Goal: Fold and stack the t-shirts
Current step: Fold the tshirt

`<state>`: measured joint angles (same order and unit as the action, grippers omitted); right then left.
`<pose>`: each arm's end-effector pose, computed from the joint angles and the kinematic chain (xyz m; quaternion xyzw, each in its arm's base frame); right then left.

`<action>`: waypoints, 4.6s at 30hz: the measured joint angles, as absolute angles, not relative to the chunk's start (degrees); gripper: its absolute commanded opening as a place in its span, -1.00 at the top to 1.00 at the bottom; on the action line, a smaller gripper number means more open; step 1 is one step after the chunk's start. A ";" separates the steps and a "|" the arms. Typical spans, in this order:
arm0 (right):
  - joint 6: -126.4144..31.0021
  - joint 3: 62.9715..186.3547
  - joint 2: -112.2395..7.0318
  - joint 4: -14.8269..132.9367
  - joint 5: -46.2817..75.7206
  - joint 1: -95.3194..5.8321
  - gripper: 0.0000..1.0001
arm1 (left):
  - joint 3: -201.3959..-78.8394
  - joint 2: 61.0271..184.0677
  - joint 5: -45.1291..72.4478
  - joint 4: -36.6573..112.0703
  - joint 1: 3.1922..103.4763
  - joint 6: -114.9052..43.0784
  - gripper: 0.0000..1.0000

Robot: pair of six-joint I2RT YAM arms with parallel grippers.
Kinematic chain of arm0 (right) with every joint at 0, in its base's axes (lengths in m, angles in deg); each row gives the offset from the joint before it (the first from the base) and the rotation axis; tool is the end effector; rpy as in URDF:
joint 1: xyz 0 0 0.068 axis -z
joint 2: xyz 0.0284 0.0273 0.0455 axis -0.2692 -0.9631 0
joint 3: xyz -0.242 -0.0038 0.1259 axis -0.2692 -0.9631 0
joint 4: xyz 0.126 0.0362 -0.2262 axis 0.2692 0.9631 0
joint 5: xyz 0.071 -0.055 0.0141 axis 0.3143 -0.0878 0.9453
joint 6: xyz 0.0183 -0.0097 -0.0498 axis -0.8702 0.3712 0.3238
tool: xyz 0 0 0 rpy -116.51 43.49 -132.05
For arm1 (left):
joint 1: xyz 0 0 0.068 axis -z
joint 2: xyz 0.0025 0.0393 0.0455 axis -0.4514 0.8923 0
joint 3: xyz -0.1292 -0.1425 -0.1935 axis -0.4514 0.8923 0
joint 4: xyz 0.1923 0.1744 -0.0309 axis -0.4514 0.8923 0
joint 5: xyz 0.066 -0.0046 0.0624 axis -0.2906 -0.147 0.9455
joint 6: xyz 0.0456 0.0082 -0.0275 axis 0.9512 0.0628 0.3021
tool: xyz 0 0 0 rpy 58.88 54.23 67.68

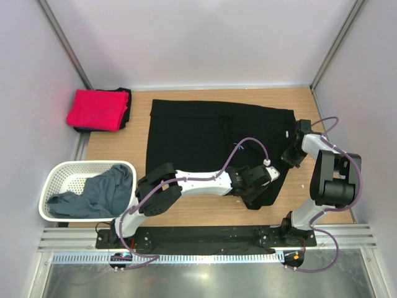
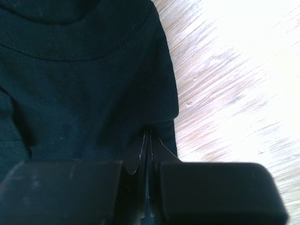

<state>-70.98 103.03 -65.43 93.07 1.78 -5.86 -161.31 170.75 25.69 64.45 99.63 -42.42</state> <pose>0.2889 -0.0530 0.1602 0.3431 0.9285 -0.0213 0.1405 0.1416 -0.4493 0.1722 0.4291 0.8509 -0.1928 0.2339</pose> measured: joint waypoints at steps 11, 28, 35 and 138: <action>-70.98 104.25 -66.48 93.66 1.76 -5.73 0.95 | -154.67 165.70 24.42 65.11 99.63 -41.52 1.00; -70.96 105.74 -67.81 94.27 1.91 -5.64 0.97 | -132.87 148.13 24.49 63.56 99.61 -41.87 1.00; -70.72 106.13 -67.77 95.04 1.89 -5.62 0.58 | -132.94 149.95 24.01 64.41 99.63 -42.09 0.15; -75.31 108.53 -48.75 108.26 1.10 -6.93 -0.99 | -132.63 141.36 48.14 91.29 53.58 -93.78 -0.36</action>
<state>-75.31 108.53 -48.75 108.26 1.10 -6.93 -132.63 141.36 48.14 91.29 53.58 -93.78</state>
